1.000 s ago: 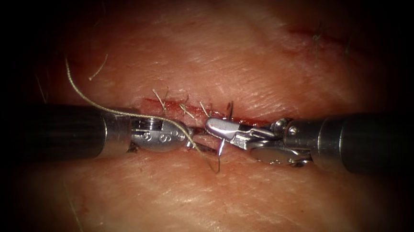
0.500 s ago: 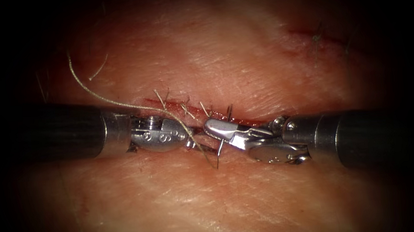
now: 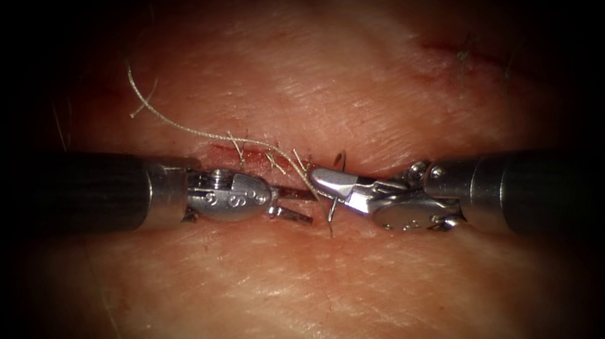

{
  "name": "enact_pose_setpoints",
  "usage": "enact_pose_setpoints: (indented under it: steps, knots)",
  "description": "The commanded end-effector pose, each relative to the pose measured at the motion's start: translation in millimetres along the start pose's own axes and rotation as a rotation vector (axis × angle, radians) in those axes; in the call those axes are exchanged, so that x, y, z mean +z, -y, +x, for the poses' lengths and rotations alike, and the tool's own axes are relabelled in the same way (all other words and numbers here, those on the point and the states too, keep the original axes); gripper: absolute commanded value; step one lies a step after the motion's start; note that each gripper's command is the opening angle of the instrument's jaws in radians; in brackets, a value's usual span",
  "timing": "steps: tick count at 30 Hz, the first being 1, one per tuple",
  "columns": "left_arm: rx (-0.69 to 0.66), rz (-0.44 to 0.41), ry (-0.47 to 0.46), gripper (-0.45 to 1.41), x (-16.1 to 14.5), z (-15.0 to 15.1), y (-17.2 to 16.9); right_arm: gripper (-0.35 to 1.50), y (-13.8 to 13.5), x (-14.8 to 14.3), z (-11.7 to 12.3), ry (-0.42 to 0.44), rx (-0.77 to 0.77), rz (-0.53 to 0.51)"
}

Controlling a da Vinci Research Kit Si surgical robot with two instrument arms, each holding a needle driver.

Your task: Wound Closure

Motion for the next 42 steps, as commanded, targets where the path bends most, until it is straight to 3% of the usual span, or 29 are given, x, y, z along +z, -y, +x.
enact_pose_setpoints:
  steps: [1,15,30,42]
  knots:
    - [-0.007,0.003,0.005,0.21,1.3,-0.7,-0.2,-0.35,0.7,0.6,0.0,-0.002,0.006,-0.001]
    - [-0.032,0.01,0.012,0.24,2.9,-2.7,-0.2,-0.35,0.9,0.8,0.7,-0.01,0.022,-0.008]
    - [-0.029,0.004,0.016,0.24,2.5,-3.0,-0.1,-0.35,3.8,1.2,0.0,-0.018,0.097,0.011]
    - [-0.04,0.001,0.019,0.24,2.3,-3.1,-0.1,-0.35,3.6,1.0,0.1,-0.028,0.13,-0.006]
